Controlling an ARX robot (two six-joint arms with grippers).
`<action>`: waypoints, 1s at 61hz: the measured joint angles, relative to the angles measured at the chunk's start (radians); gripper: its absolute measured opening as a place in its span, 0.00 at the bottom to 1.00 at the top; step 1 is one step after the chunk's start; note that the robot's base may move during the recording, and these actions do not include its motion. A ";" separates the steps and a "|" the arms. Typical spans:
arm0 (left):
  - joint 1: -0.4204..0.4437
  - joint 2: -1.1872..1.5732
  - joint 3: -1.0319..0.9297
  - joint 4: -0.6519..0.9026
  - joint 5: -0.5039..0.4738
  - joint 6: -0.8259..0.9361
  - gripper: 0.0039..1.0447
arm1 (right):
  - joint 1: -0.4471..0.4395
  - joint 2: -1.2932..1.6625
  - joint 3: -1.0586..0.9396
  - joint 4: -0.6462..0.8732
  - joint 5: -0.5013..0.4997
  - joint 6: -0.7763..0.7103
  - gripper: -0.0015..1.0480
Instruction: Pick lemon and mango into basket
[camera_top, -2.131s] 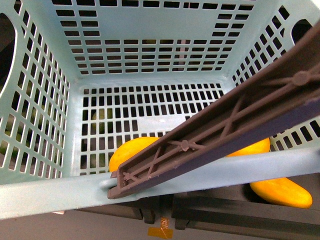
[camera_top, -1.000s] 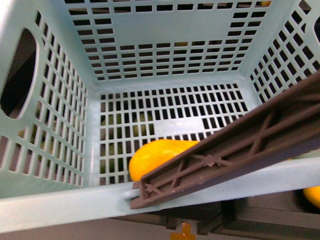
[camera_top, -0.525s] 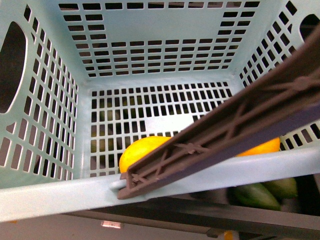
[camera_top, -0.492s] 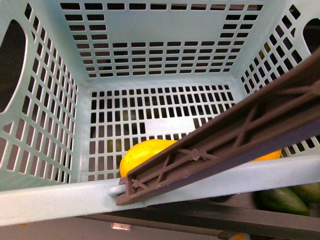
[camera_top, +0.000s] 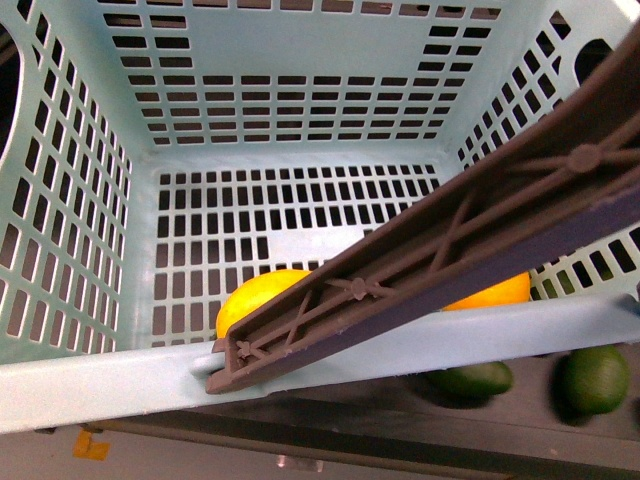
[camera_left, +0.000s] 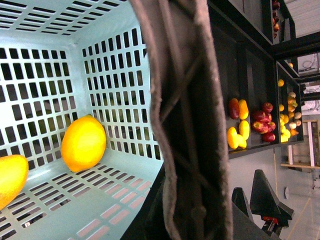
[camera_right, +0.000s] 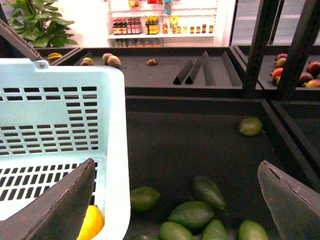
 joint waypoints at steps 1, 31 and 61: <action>0.000 0.000 0.000 0.000 0.000 0.000 0.05 | 0.000 0.000 0.000 0.000 -0.001 0.000 0.92; 0.109 0.215 0.100 0.367 -0.640 -0.431 0.05 | -0.002 0.000 0.000 0.000 0.000 0.000 0.92; 0.247 0.840 0.665 0.227 -0.610 -0.624 0.05 | -0.002 0.000 0.000 0.000 -0.001 0.000 0.92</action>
